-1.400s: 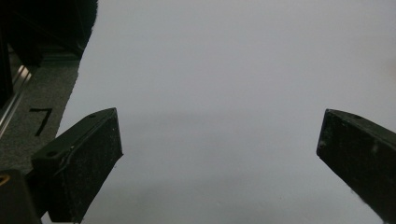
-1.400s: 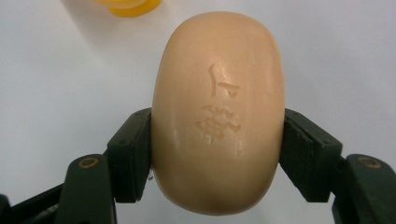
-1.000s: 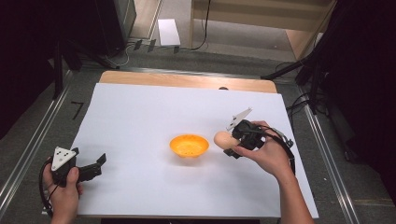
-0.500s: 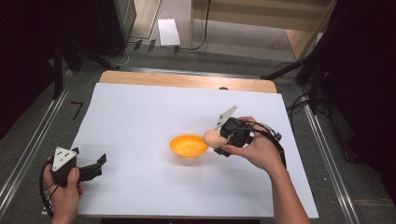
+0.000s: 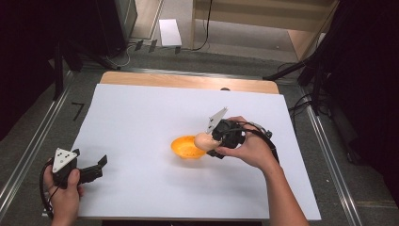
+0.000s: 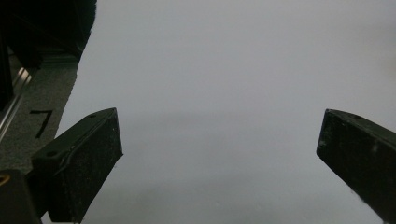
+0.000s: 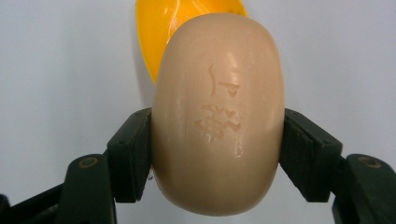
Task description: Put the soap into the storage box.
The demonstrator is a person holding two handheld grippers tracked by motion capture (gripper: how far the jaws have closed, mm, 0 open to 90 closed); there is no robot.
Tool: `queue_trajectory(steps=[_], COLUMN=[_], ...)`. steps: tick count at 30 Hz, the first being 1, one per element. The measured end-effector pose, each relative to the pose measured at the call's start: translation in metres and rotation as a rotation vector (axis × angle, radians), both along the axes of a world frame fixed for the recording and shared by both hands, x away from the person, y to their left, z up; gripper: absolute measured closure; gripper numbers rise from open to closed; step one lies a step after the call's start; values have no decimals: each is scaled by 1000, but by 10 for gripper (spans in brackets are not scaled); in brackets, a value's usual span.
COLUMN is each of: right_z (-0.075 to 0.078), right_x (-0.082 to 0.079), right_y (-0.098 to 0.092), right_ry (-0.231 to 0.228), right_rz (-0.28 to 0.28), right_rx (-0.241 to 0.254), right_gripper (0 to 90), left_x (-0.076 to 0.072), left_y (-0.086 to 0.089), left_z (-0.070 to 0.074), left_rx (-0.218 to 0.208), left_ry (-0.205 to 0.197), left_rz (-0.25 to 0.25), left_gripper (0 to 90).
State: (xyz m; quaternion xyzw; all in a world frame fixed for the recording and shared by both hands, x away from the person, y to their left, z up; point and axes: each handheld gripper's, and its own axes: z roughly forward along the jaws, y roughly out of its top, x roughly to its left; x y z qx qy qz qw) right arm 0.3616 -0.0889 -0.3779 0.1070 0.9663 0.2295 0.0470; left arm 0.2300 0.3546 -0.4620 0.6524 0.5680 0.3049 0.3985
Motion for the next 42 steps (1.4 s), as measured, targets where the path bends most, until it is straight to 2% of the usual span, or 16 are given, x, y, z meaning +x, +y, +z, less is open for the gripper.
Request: queue_trajectory(steps=[4,6,14,15,23,25,32,42], right_z=[-2,-2,6,7,7,6,-2,-11], right_x=[1,1,4,3,5,6,8,11], right_y=[3,6,24,26,39,41,46,54], right_ry=[2,-3,-32,-23,-38,-31,-28,-23], right_rz=[16,23,73,68,121,136,185,216], right_rx=[-1,-18,-46,-50,-44,-32,-41,-40], right_gripper=[338,337,337,337,337,337,337,336], left_x=[0,0,0,0,0,0,0,0], left_y=[0,0,0,0,0,0,0,0], left_z=[0,0,0,0,0,0,0,0], left_rx=[-1,-1,-3,-3,-4,-3,0,-1], left_ry=[2,2,0,0,0,-1,1,-3], left_rz=[0,0,0,0,-2,-3,-4,-4], left_gripper=[5,5,5,5,5,5,5,5])
